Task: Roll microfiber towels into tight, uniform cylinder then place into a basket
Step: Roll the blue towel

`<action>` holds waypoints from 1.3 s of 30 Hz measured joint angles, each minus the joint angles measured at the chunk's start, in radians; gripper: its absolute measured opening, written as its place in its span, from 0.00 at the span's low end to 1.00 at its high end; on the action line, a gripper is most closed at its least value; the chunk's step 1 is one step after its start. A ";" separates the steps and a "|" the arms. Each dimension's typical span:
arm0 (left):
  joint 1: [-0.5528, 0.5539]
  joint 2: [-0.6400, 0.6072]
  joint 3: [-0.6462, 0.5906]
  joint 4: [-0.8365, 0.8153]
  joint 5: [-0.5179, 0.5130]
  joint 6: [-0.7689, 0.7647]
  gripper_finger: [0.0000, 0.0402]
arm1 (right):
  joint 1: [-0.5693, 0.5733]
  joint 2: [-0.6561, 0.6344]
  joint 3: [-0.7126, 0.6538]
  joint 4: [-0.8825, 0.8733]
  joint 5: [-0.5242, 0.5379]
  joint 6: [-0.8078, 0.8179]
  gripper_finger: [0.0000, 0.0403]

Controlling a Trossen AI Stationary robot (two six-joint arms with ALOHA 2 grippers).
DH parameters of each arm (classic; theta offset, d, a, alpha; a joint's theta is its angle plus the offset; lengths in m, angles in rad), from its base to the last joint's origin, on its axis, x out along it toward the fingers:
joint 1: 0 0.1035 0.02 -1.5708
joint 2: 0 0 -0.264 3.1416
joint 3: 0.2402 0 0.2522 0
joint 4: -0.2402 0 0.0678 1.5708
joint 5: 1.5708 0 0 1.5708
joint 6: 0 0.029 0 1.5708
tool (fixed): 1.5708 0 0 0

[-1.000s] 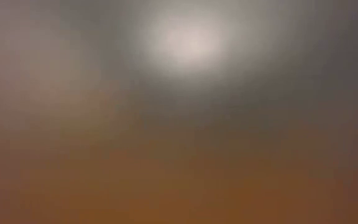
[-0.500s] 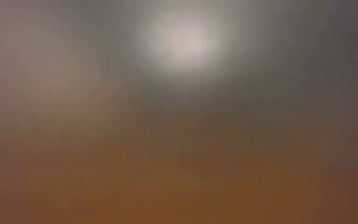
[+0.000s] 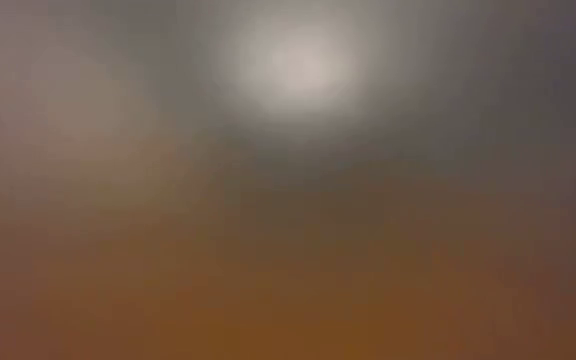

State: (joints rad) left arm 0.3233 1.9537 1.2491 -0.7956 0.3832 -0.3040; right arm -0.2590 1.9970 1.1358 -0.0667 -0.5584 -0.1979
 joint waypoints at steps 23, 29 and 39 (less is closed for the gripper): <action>-0.009 0.000 0.000 -0.002 -0.017 0.026 0.00 | -0.006 0.015 0.000 -0.005 0.076 -0.016 0.22; -0.013 -0.002 0.000 -0.002 -0.051 0.027 0.00 | -0.006 0.015 0.000 -0.006 0.079 -0.014 0.22; -0.011 -0.002 0.000 -0.012 -0.052 0.026 0.00 | -0.008 0.011 0.060 -0.090 0.084 0.035 0.32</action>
State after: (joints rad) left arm 0.3121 1.9522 1.2491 -0.8075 0.3309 -0.2775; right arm -0.2669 2.0079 1.1959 -0.1563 -0.4747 -0.1631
